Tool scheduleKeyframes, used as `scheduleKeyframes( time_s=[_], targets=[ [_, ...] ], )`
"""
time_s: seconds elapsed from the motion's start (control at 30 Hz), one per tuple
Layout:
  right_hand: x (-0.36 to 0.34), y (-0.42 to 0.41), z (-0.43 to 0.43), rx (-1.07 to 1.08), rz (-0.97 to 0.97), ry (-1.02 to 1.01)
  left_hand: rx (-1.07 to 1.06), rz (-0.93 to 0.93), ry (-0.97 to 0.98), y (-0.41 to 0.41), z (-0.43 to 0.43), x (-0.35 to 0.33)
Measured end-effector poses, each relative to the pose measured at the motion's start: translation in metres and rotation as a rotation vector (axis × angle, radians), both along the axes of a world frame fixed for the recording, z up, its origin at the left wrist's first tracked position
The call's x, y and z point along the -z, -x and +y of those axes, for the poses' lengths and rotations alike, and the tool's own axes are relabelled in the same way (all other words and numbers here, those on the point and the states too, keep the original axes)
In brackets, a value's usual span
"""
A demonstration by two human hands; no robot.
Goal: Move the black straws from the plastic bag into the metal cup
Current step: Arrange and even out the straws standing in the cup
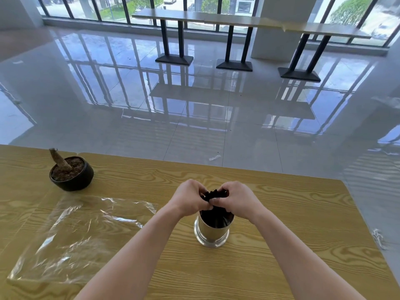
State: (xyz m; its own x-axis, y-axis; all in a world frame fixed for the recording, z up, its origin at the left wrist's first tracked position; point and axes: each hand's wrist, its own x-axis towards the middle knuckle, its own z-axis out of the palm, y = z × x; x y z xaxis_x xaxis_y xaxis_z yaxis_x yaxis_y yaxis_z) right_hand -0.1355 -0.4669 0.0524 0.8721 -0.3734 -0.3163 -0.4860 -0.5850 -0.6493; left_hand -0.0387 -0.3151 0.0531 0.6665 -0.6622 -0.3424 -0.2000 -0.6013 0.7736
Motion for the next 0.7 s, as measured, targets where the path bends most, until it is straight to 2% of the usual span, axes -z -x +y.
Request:
scheduleKeyframes(
  time_s=[0.1,0.3,0.47,0.7],
  targets=[
    [-0.004,-0.006,-0.001,0.017,0.041,-0.011,-0.054,0.069,0.01,-0.002,-0.002,-0.002],
    [0.008,0.01,-0.004,0.103,-0.036,-0.074,-0.196,-0.073,0.112,0.016,0.013,0.02],
    [0.02,0.026,-0.004,0.196,-0.164,-0.048,-0.252,-0.161,0.146,0.022,0.015,0.025],
    [0.021,0.012,0.007,0.139,-0.216,0.027,-0.274,-0.195,0.232,0.021,-0.003,0.025]
  ],
)
